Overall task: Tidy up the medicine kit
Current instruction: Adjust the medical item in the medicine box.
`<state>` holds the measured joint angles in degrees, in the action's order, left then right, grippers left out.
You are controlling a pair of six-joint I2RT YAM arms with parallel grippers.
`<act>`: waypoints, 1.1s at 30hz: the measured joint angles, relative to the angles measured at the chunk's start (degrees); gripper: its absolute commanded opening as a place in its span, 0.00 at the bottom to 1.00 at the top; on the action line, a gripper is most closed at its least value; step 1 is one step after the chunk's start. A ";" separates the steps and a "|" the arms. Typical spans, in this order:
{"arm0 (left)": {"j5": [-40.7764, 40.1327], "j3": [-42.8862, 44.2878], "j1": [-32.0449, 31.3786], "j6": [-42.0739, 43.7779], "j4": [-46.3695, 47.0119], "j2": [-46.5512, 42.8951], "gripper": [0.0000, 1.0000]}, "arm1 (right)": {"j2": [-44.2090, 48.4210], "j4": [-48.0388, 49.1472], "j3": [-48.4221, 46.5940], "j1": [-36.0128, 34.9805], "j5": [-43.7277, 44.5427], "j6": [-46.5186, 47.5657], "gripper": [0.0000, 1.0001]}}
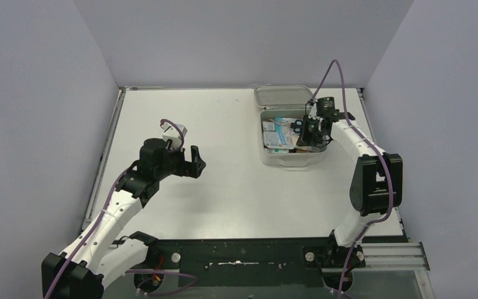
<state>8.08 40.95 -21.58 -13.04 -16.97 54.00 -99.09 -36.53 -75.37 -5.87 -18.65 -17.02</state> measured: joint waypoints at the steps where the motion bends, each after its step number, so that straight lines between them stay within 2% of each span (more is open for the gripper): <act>1: 0.04 0.00 0.00 0.00 0.00 0.00 0.97 | 0.00 0.15 0.52 0.00 0.20 0.00 0.09; 12: 0.09 0.00 0.04 0.00 0.00 0.24 0.97 | 0.00 3.13 5.42 -1.01 0.28 0.02 0.08; 18: 0.07 0.00 0.33 -0.07 0.02 0.87 0.97 | 0.00 2.84 5.11 -1.03 0.28 -0.02 0.11; 22: 0.87 0.00 0.33 -1.73 0.81 2.21 0.97 | 0.50 1.66 2.75 -1.03 0.85 -0.20 0.16; 27: 5.38 2.36 0.28 -5.22 2.45 10.47 0.97 | 2.78 2.93 1.11 -0.90 2.12 -0.20 0.19; 33: 9.01 8.76 -1.16 -10.56 7.63 21.42 0.89 | 1.95 4.70 1.07 -0.87 2.78 0.07 0.21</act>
<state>17.08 49.71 -22.74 -23.59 -9.34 75.42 -97.14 -31.83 -74.30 -6.74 -15.88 -16.95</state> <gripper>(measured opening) 0.928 0.206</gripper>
